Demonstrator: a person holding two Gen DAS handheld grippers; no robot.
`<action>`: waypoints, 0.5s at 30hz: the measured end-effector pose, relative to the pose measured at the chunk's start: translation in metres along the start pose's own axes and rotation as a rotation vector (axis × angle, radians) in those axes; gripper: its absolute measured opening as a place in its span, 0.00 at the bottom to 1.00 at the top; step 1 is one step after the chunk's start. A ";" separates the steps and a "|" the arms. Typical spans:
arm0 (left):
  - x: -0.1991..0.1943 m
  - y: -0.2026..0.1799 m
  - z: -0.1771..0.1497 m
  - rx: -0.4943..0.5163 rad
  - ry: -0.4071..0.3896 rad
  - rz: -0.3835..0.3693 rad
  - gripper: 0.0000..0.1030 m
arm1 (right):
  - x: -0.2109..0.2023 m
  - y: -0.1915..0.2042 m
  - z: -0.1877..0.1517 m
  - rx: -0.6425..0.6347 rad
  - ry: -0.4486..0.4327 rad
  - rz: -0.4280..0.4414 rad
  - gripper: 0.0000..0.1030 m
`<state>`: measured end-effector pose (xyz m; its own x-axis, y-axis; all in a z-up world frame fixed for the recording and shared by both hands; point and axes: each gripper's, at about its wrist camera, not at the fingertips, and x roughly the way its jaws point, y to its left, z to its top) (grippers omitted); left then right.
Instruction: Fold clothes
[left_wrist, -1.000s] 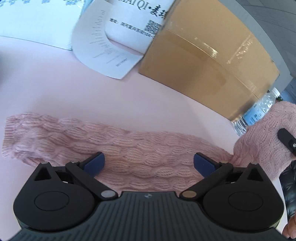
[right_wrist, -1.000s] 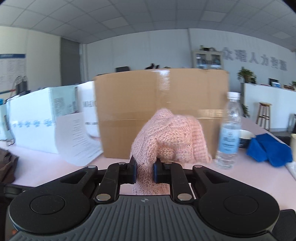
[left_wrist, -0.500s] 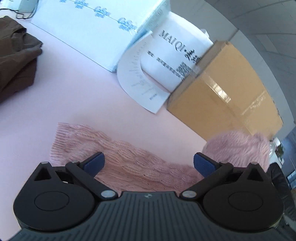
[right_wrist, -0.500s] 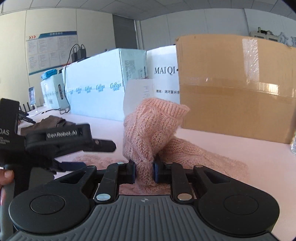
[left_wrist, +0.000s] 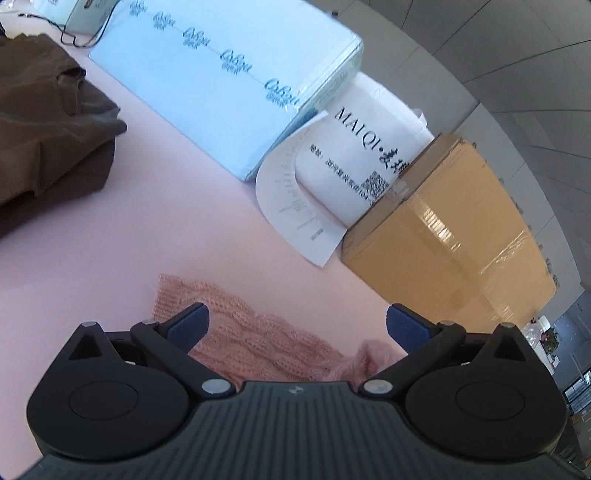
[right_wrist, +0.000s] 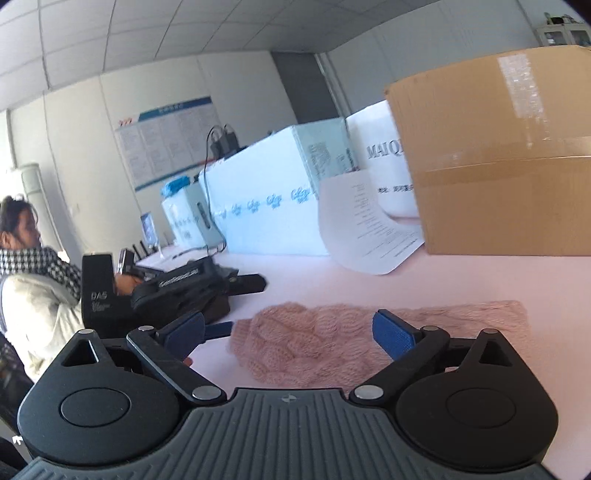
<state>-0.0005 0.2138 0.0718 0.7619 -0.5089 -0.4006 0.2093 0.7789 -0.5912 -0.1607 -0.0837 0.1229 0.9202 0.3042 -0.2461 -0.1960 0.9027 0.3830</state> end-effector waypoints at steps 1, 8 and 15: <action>-0.006 -0.002 0.001 0.007 -0.011 0.003 1.00 | -0.005 -0.009 0.000 0.017 -0.015 -0.044 0.95; -0.036 -0.062 -0.004 0.058 0.103 -0.308 1.00 | -0.017 -0.070 -0.008 0.238 -0.061 -0.132 0.92; 0.034 -0.090 -0.050 0.127 0.241 -0.140 1.00 | -0.027 -0.078 -0.013 0.250 -0.069 -0.081 0.94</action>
<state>-0.0239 0.1081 0.0767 0.5564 -0.6749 -0.4848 0.3885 0.7270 -0.5662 -0.1750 -0.1587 0.0877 0.9521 0.2050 -0.2267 -0.0391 0.8174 0.5748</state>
